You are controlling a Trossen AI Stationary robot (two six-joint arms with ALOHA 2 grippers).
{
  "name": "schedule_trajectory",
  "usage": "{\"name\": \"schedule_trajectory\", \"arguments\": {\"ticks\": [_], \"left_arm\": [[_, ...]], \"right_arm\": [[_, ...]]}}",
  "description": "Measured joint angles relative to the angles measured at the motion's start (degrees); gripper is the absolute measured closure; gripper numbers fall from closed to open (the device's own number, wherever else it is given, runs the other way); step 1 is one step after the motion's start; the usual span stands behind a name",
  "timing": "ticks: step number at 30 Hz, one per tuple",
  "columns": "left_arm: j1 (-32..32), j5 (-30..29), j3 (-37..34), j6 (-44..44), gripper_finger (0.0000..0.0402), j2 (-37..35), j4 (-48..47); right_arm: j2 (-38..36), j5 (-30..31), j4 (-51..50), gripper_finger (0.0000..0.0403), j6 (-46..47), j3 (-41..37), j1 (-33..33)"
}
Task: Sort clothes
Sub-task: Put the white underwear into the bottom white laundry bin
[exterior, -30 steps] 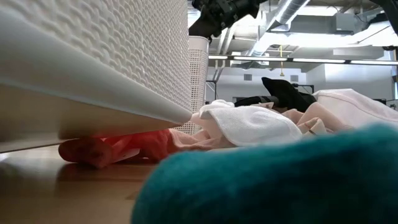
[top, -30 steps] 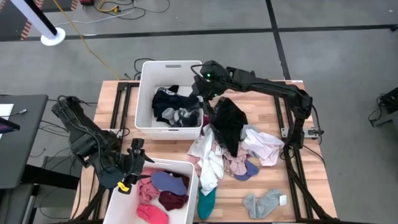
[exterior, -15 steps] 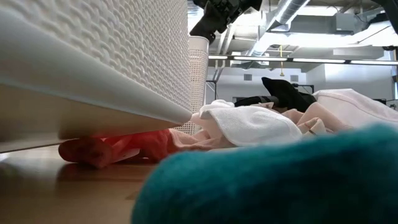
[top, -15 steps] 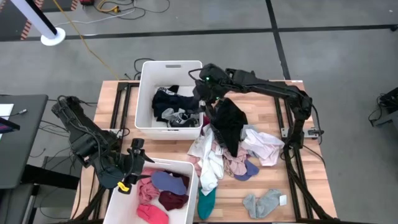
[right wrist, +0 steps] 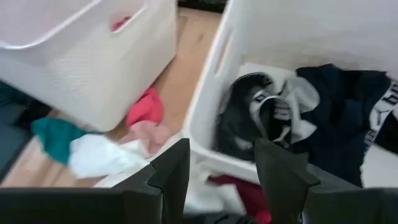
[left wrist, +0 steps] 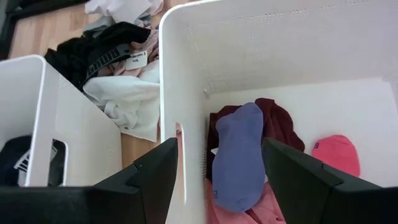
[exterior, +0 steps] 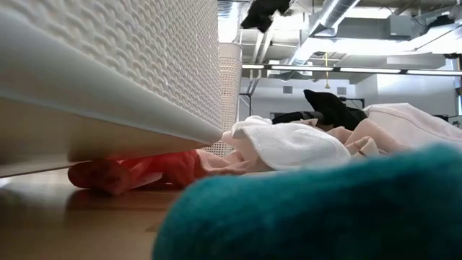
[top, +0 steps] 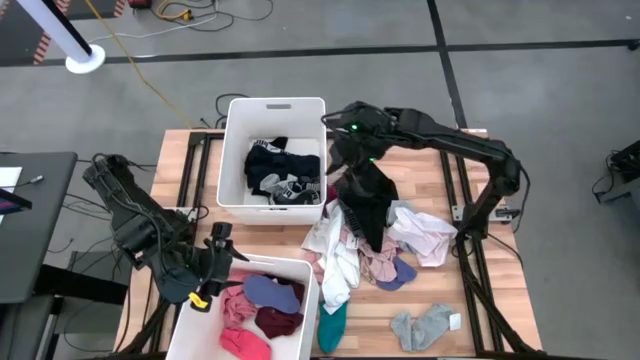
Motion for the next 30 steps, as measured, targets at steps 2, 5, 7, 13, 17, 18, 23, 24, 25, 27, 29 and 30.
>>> {"name": "schedule_trajectory", "arguments": {"ticks": [2, 5, 7, 13, 17, 18, 23, 24, 25, 27, 29, 30], "left_arm": [[0.0, -0.19, 0.0, 1.17, 0.0173, 0.0, 1.07], [0.0, -0.32, 0.0, 3.52, 0.0173, 0.0, 3.65], [0.0, -0.34, 0.0, 5.22, 0.0173, 0.0, 5.73], [0.0, -0.45, 0.0, 10.86, 0.0173, 0.0, 11.25], [0.0, -0.47, 0.0, 14.1, 0.0173, 0.0, 14.15], [0.0, -0.47, 0.0, 14.73, 0.0173, 0.0, 14.83], [0.0, -0.47, -0.01, 17.48, 0.0173, 0.0, 17.84], [0.0, -0.47, -0.2, 18.01, 0.0173, 0.0, 18.68], [0.0, -0.46, -0.37, 18.59, 0.0173, 0.0, 19.37], [0.0, -0.47, -1.38, 19.96, 0.0173, -0.02, 21.25], [0.0, -0.45, -3.02, 21.71, 0.0173, -0.02, 23.84], [0.0, -0.44, -3.9, 22.63, 0.0173, -0.02, 25.05]], "right_arm": [[-1.31, 0.02, -2.29, 0.0212, 1.13, 0.0, 0.72], [-3.26, 0.02, -5.4, 0.0214, 2.67, 0.0, 2.0], [-4.46, 0.54, -7.72, 0.0216, 3.93, 0.0, 3.03], [-6.12, 2.7, -14.6, 0.022, 8.19, 0.0, 6.63], [-6.45, 3.36, -18.5, 0.0221, 11.04, 0.0, 9.52], [-6.45, 3.94, -19.27, 0.0221, 11.75, 0.0, 10.29], [-6.49, 6.27, -22.33, 0.0221, 15.26, 0.0, 13.99], [-6.49, 6.6, -22.88, 0.0221, 16.05, 0.0, 14.72], [-6.49, 7.16, -23.49, 0.0221, 16.75, 0.0, 15.51], [-6.52, 8.68, -24.44, 0.0221, 18.09, 0.0, 17.02], [-6.52, 10.05, -25.07, 0.0221, 19.38, -0.24, 18.49], [-6.56, 10.25, -25.05, 0.0221, 20.04, -0.68, 19.14]]}}
